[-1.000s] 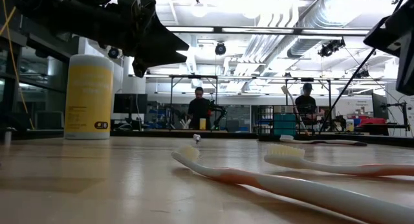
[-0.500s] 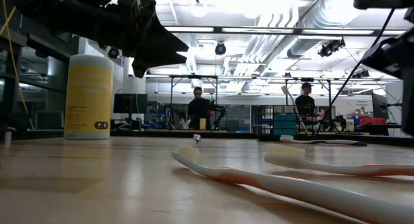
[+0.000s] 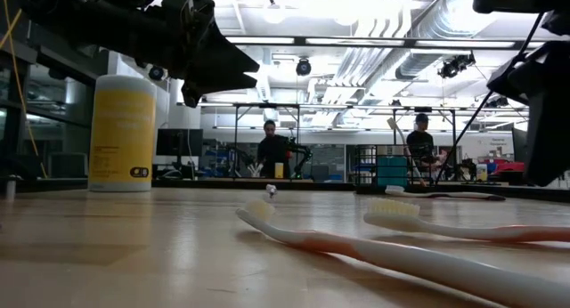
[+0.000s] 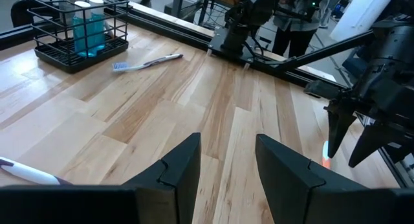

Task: Pick & Place toothbrushing station
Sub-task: Put the right orange toothbrush into the black wire organizer

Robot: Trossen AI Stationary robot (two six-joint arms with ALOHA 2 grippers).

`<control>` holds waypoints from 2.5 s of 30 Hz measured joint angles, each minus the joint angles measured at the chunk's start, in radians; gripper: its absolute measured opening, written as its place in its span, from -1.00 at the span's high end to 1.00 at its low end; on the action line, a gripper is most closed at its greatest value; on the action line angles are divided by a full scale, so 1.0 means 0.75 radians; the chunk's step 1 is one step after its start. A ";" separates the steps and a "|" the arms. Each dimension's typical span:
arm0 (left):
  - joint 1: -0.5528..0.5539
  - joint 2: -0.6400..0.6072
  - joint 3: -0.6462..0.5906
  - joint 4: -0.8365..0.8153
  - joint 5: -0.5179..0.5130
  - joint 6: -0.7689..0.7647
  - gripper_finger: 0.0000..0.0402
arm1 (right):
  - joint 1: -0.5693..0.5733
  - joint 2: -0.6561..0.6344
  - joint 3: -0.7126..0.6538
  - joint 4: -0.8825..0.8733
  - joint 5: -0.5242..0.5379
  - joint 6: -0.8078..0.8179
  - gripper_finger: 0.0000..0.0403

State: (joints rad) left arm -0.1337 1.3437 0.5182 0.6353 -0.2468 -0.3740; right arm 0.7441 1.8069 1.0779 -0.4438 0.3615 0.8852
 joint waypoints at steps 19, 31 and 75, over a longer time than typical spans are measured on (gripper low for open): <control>0.000 0.000 0.000 -0.001 0.000 0.000 0.30 | -0.010 0.100 0.001 -0.004 0.008 0.000 0.38; 0.000 0.000 0.000 -0.001 0.000 0.000 0.30 | -0.017 0.128 0.004 0.005 0.026 0.034 0.38; 0.000 0.000 0.000 -0.003 0.000 0.000 0.30 | -0.028 0.133 0.000 -0.006 0.107 0.073 0.84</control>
State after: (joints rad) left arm -0.1341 1.3437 0.5182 0.6334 -0.2466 -0.3740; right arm 0.7233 1.9064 1.0779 -0.4487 0.4419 0.9398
